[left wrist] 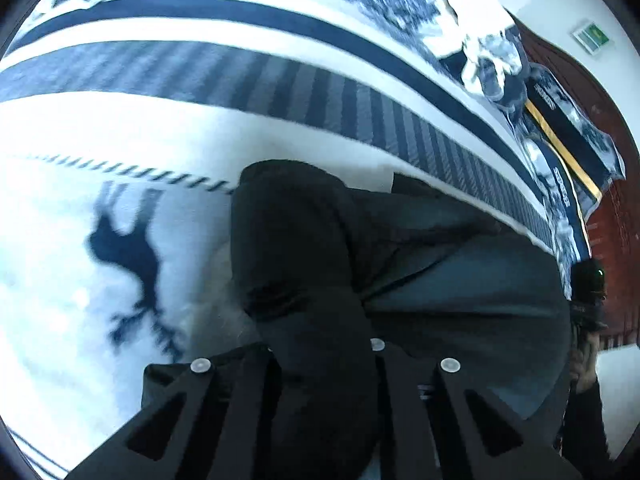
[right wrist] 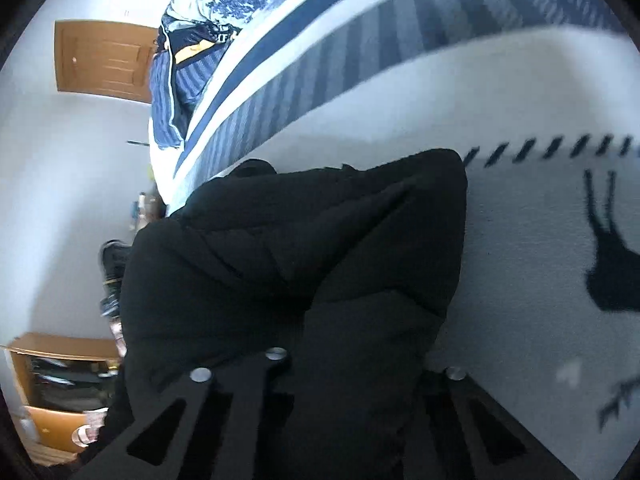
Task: Fold large clothes
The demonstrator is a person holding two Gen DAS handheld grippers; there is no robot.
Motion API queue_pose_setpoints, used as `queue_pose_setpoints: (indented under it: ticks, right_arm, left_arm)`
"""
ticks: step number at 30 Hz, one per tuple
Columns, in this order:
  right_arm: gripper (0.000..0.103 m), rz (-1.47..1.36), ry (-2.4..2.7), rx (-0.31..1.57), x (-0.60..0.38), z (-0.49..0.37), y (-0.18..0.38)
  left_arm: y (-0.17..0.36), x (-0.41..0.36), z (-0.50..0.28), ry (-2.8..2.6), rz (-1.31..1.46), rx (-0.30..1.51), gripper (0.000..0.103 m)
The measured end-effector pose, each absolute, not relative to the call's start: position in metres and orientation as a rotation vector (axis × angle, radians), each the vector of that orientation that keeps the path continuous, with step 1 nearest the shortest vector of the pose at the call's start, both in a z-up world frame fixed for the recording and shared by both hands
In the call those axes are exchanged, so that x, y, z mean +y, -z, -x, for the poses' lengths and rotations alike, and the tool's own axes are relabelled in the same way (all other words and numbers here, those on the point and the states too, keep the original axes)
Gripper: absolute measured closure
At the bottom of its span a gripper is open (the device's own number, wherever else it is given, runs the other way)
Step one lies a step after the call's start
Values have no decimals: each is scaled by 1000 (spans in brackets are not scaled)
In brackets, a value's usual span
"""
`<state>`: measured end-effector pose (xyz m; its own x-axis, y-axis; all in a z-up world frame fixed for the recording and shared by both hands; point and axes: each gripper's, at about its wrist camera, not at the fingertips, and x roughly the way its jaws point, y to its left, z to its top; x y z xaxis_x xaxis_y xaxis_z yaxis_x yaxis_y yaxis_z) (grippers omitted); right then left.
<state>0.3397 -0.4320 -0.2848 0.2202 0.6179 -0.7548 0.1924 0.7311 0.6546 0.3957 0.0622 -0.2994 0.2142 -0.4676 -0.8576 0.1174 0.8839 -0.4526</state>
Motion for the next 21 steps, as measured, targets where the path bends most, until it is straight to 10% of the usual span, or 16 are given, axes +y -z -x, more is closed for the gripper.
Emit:
queue_pose_setpoints:
  ticks: [13, 18, 21]
  right_arm:
    - [97, -620, -266, 1198, -439, -365, 210]
    - [81, -653, -203, 1302, -438, -367, 261]
    - [47, -703, -116, 1221, -456, -341, 238]
  left_arm:
    - [278, 72, -424, 320, 357, 1209, 94]
    - [305, 89, -426, 248, 457, 1273, 63]
    - [279, 124, -395, 141, 484, 1186, 32]
